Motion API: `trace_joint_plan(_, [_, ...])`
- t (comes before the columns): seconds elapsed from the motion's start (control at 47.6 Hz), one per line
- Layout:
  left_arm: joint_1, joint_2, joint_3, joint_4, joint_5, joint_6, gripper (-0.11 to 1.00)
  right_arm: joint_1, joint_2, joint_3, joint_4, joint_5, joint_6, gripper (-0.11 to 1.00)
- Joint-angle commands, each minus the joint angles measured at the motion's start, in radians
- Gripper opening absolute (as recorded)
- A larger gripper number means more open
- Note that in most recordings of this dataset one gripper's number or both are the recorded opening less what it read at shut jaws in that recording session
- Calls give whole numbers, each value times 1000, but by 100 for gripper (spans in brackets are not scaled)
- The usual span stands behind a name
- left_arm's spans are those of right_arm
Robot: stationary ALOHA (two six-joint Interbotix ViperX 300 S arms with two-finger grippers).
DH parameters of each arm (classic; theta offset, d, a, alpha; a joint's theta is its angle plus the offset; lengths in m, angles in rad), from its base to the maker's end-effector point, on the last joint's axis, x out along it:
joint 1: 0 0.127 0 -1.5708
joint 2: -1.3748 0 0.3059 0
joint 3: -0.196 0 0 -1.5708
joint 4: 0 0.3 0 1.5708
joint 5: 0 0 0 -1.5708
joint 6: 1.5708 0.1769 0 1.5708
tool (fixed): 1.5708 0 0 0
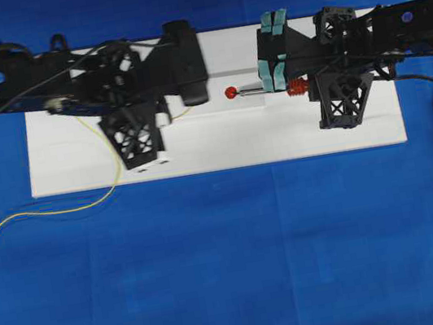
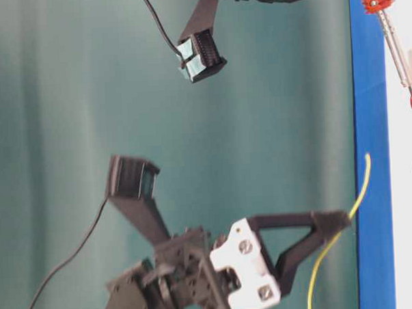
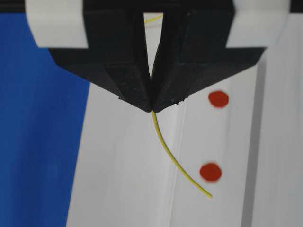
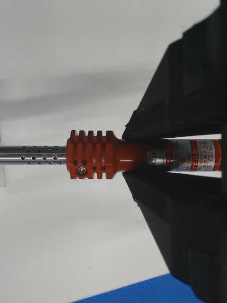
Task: Touch the tip of the soldering iron to the tip of the solder at the mark.
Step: 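Withdraw solder and iron away from the strip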
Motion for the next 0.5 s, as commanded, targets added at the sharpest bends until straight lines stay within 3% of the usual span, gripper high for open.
trace_joint_plan(0.0, [-2,-55,12,3,-9,-3,2,-2,-8,-25,-3,-3,0,6])
trace_joint_plan(0.273, [-5,-72,38,3,-23,-21,2,-2,-23,-23,-3,9,0,6])
trace_joint_plan(0.483, [-11,-78,46,3,-18,-21,2,-2,-124,5,-3,48,6,6])
